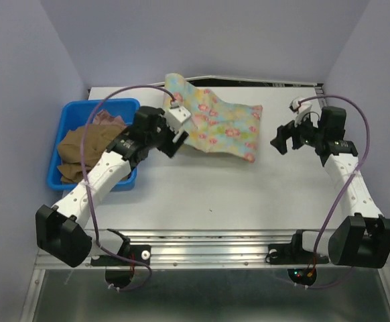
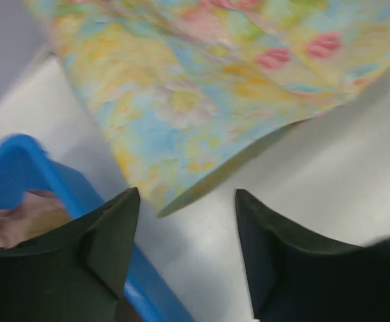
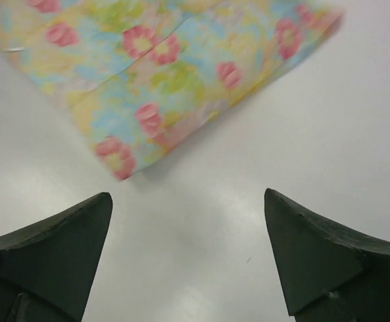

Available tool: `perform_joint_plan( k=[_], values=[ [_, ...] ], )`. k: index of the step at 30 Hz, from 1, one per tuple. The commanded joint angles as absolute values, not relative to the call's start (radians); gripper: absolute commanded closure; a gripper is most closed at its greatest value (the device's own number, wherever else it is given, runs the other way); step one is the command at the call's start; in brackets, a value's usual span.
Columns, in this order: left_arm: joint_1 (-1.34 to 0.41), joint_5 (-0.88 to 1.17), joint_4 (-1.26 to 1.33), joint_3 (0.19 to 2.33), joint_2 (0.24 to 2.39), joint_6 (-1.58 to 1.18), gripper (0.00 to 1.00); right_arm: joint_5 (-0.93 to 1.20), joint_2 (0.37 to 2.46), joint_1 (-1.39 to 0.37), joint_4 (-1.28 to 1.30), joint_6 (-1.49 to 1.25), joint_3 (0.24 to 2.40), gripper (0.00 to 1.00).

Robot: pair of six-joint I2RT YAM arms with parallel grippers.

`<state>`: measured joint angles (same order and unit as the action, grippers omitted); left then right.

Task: Fold and stack the skirts
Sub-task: Flatten the skirt out

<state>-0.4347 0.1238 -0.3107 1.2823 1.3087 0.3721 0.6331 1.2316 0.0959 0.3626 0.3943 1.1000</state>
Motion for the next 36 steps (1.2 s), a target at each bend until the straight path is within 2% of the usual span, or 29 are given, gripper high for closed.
perform_joint_plan(
  k=[1,5,7,9,12,13,16,22,27,32,36],
  values=[
    [-0.560,0.247,-0.449,1.014,1.221,0.529,0.03,0.739,1.126,0.104,0.679,0.665,0.980,0.00],
    [-0.560,0.284,-0.563,0.992,1.163,0.561,0.03,0.761,1.062,0.104,0.741,0.648,0.985,0.00],
    [-0.560,0.244,-0.543,1.002,1.137,0.535,0.03,0.755,1.104,0.104,0.660,0.545,1.006,0.00],
    [-0.558,0.215,-0.529,1.020,1.146,0.500,0.04,0.750,1.167,0.104,0.586,0.453,1.052,0.05],
    [-0.540,0.176,-0.480,1.080,1.199,0.434,0.16,0.764,1.334,0.104,0.528,0.327,1.138,0.23],
    [-0.534,0.163,-0.471,1.091,1.218,0.414,0.20,0.758,1.374,0.104,0.511,0.301,1.156,0.33],
    [-0.497,0.175,-0.453,1.146,1.308,0.347,0.32,0.701,1.494,0.069,0.431,0.223,1.193,0.45],
    [-0.388,0.236,-0.449,1.271,1.540,0.232,0.52,0.565,1.630,-0.063,0.273,0.149,1.216,0.48],
    [-0.357,0.230,-0.442,1.336,1.681,0.196,0.53,0.490,1.767,-0.100,0.216,0.115,1.267,0.50],
    [-0.354,0.230,-0.437,1.382,1.776,0.166,0.45,0.323,1.916,-0.123,0.218,0.170,1.299,0.55],
    [-0.353,0.235,-0.445,1.397,1.790,0.158,0.41,0.239,1.939,-0.146,0.258,0.261,1.244,0.58]
  ],
)
